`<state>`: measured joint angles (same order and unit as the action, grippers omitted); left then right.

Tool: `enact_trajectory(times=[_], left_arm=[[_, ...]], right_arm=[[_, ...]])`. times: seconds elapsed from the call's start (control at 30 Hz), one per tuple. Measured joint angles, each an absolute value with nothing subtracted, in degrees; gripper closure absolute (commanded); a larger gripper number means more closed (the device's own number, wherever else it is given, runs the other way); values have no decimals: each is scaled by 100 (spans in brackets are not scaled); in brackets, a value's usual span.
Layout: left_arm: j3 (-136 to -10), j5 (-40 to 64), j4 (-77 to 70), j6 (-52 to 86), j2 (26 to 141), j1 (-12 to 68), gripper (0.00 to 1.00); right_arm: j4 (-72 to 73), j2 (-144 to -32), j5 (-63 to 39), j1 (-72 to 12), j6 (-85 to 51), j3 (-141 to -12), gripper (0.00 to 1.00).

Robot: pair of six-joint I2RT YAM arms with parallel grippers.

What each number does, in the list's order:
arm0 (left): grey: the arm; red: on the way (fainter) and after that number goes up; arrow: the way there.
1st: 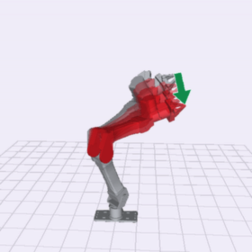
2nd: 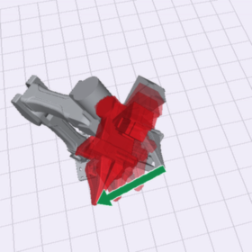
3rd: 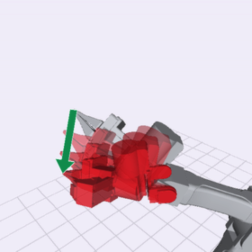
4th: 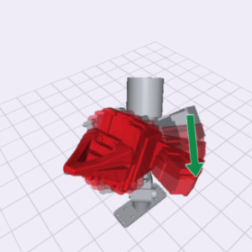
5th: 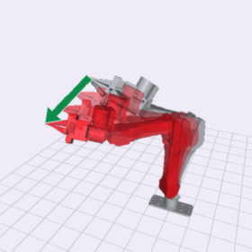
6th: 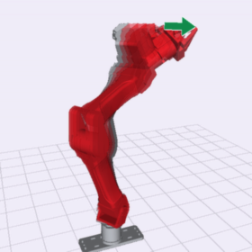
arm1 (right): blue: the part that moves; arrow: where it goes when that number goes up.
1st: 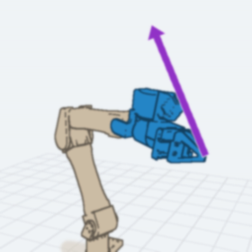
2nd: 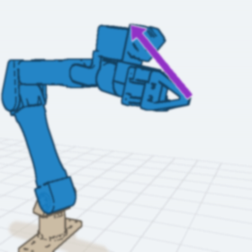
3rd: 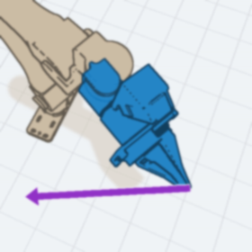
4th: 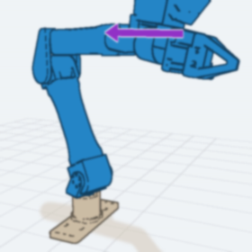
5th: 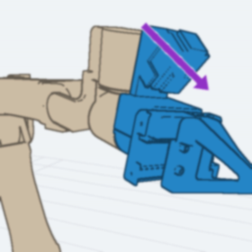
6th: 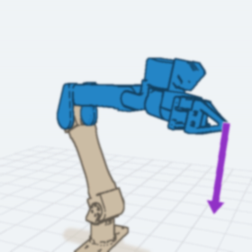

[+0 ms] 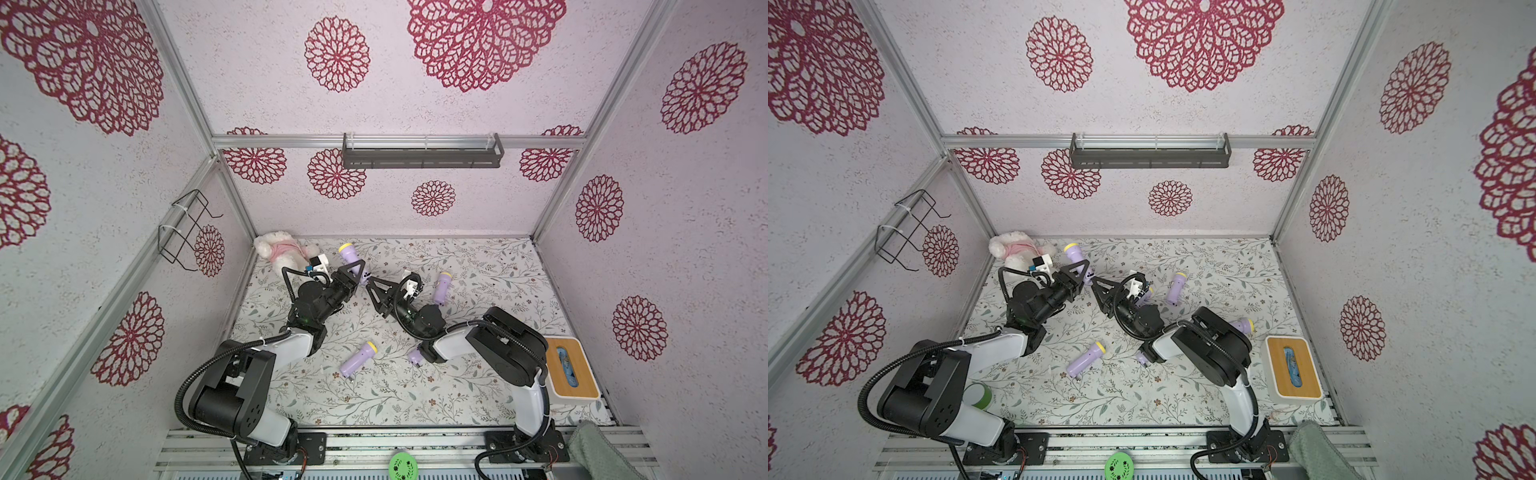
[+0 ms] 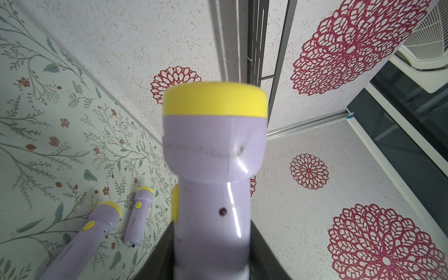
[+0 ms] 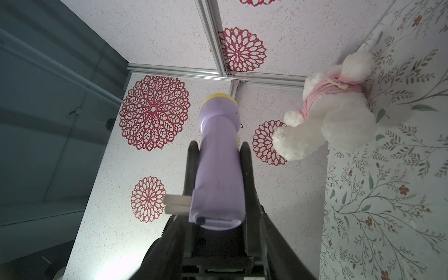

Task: Close the plug at the bottom of the flashlight
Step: Close the plug of the flashlight.

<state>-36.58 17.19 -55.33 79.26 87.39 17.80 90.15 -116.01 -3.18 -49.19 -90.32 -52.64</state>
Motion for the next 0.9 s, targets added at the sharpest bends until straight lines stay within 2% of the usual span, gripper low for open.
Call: enact_trajectory(times=[0.9], left_arm=[[-3647, 1721, -5721, 8086, 8827, 1804, 100]], right_arm=[[9013, -11603, -163, -4952, -9166, -5380, 56]])
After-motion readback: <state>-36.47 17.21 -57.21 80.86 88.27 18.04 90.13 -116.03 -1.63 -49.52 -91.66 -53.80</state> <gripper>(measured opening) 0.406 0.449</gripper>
